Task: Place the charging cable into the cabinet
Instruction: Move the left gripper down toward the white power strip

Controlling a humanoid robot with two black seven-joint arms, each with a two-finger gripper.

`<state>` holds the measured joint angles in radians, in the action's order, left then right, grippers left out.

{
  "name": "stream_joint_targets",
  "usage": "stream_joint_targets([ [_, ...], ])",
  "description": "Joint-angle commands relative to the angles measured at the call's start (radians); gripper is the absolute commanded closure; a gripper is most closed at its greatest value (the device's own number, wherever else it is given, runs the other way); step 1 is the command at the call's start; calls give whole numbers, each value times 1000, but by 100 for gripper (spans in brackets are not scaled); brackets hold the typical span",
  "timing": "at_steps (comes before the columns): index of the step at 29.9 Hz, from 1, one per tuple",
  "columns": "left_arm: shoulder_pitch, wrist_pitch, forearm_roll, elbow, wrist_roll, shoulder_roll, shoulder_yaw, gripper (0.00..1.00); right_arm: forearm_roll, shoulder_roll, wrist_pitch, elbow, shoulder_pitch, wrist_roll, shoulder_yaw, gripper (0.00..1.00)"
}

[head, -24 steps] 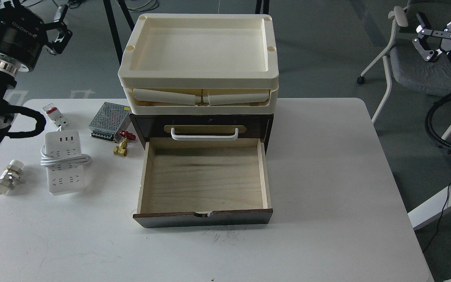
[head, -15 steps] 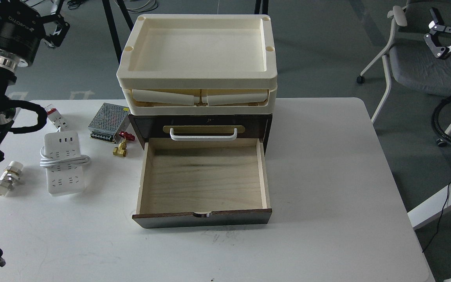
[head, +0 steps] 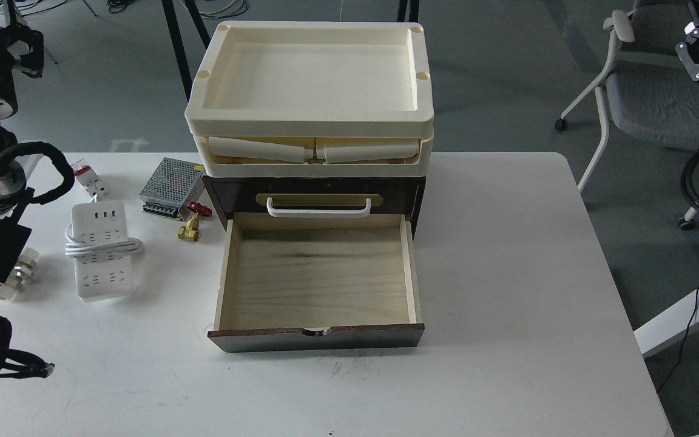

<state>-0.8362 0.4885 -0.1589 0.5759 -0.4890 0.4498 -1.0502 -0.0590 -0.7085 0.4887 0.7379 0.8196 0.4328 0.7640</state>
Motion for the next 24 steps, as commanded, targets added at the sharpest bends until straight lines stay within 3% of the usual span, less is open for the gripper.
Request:
stream_joint_targets([
  [1,32,0,65,233,0,70,5,0,-1,-12,0,-2,0,-2,0,0],
  [7,166,0,423,680,0,386,20,0,-2,-22,0,-20,-48,1,14,0],
  [12,229,0,940,893,0,645,-2,0,-2,-23,0,-28,-111,56,43,0],
  [16,235,0,1477,1021,0,742,19,0,-2,-29,0,-49,-123,56,51,0],
  [21,238,0,2045,1010,0,765,234,0,-2,-31,0,-48,-129,56,52,0],
  [24,227,0,2315,856,0,709,361,0,-4,-31,0,-43,-131,56,52,0],
])
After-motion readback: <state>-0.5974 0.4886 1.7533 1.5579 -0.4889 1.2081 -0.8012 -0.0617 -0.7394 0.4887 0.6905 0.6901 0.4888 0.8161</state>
